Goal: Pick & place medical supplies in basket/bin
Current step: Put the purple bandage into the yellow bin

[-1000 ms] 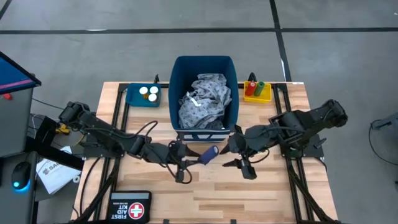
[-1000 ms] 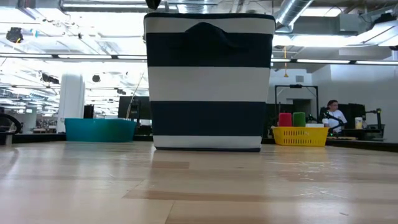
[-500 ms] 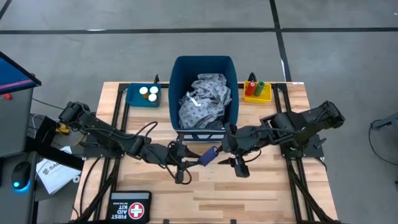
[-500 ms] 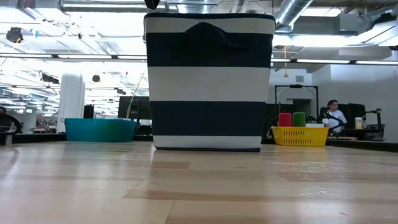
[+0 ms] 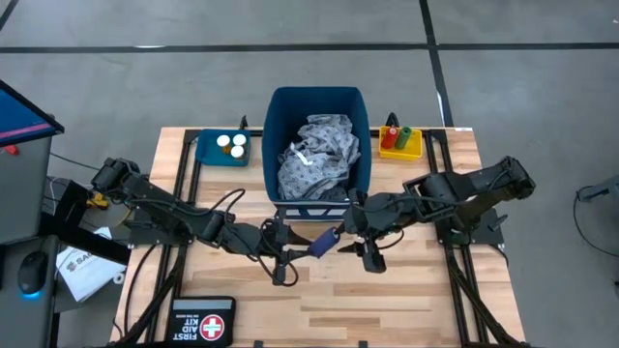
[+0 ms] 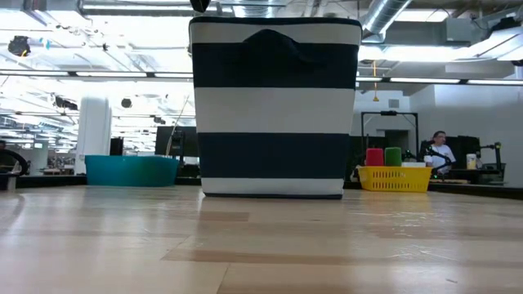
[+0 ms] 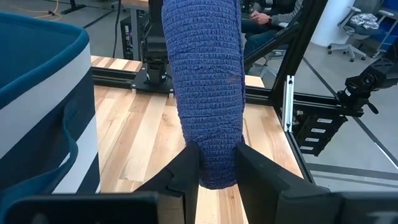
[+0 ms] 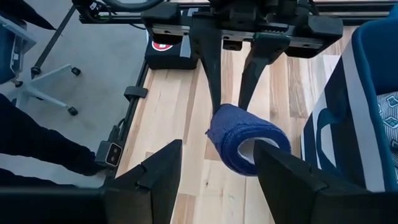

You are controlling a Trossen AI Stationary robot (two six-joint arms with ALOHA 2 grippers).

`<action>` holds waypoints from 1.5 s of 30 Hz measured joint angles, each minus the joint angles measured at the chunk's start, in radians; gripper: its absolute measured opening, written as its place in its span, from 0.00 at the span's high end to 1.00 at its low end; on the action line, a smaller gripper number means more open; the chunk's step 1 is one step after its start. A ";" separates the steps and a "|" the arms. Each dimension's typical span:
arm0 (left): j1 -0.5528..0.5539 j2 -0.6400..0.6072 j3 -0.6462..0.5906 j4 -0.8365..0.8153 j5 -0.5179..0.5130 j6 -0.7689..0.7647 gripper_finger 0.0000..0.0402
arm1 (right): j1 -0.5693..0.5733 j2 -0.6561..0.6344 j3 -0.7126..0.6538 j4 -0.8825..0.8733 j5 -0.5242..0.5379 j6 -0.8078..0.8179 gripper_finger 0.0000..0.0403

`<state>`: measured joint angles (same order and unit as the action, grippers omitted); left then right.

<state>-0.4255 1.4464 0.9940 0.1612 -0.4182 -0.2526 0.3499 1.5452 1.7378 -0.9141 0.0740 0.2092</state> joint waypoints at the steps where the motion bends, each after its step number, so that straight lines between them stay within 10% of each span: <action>1: 0.000 0.000 0.000 0.000 0.000 0.000 0.79 | 0.003 0.000 0.000 -0.003 -0.002 0.000 0.51; 30: -0.002 0.001 -0.002 0.031 0.006 -0.047 0.79 | -0.017 0.026 0.000 -0.010 -0.024 -0.008 0.52; 45: -0.004 0.001 -0.002 0.037 0.007 -0.044 0.79 | -0.017 0.026 0.000 -0.020 -0.025 -0.007 0.77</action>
<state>-0.4294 1.4475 0.9924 0.1982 -0.4111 -0.2962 0.3332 1.5711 1.7382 -0.9340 0.0490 0.2020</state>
